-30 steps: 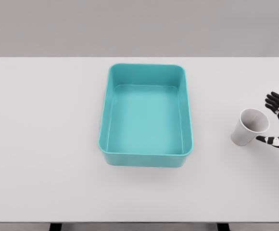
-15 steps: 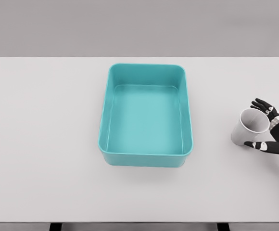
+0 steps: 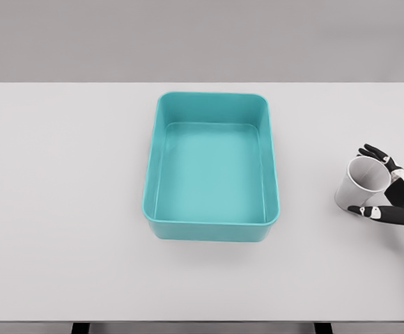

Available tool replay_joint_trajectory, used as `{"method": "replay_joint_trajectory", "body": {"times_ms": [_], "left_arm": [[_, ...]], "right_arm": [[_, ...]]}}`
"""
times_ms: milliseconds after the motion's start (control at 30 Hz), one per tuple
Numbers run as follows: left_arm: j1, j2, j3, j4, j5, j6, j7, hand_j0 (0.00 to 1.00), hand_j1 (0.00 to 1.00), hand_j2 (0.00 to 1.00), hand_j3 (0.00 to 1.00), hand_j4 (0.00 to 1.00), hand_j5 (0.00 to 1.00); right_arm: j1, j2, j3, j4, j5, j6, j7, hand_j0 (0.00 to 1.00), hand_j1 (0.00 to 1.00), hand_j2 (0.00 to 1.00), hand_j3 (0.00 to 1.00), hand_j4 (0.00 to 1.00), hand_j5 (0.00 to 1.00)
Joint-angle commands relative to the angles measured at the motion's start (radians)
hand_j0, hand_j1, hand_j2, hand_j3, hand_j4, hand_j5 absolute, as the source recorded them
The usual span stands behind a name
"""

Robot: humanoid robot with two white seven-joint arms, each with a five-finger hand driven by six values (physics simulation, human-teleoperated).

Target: Put the paper cup into the basket with your right arm

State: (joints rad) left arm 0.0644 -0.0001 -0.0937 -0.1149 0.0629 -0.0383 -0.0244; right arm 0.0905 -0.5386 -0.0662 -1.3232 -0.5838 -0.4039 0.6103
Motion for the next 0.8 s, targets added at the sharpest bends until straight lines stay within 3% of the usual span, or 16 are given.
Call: {"method": "replay_joint_trajectory", "body": {"times_ms": [0, 300, 500, 533, 733, 767], "left_arm": [[0.000, 0.000, 0.000, 0.000, 0.000, 0.000, 0.000, 1.00, 1.00, 1.00, 1.00, 1.00, 1.00], [0.000, 0.000, 0.000, 0.000, 0.000, 0.000, 0.000, 1.00, 1.00, 1.00, 1.00, 1.00, 1.00], [0.000, 0.000, 0.000, 0.000, 0.000, 0.000, 0.000, 1.00, 1.00, 1.00, 1.00, 1.00, 1.00], [0.000, 0.000, 0.000, 0.000, 0.000, 0.000, 0.000, 1.00, 1.00, 1.00, 1.00, 1.00, 1.00], [0.000, 0.000, 0.000, 0.000, 0.000, 0.000, 0.000, 1.00, 1.00, 1.00, 1.00, 1.00, 1.00], [0.000, 0.000, 0.000, 0.000, 0.000, 0.000, 0.000, 1.00, 1.00, 1.00, 1.00, 1.00, 1.00]], "right_arm": [[-0.002, 0.006, 0.002, 0.004, 0.001, 0.000, 0.001, 1.00, 1.00, 1.00, 1.00, 1.00, 1.00], [-0.011, 0.012, 0.014, 0.021, 0.002, 0.020, 0.001, 1.00, 1.00, 1.00, 1.00, 1.00, 1.00], [-0.017, 0.012, 0.029, 0.030, 0.002, 0.020, 0.001, 0.95, 0.95, 0.95, 0.95, 0.95, 0.95], [-0.017, 0.012, 0.031, 0.030, 0.004, 0.020, 0.001, 0.88, 0.88, 0.88, 0.88, 0.88, 0.88], [-0.017, 0.012, 0.036, 0.027, 0.007, 0.020, 0.001, 0.74, 0.74, 0.74, 0.74, 0.74, 0.74], [-0.017, 0.012, 0.034, 0.025, 0.007, 0.020, 0.001, 0.68, 0.68, 0.68, 0.68, 0.68, 0.68]]}}
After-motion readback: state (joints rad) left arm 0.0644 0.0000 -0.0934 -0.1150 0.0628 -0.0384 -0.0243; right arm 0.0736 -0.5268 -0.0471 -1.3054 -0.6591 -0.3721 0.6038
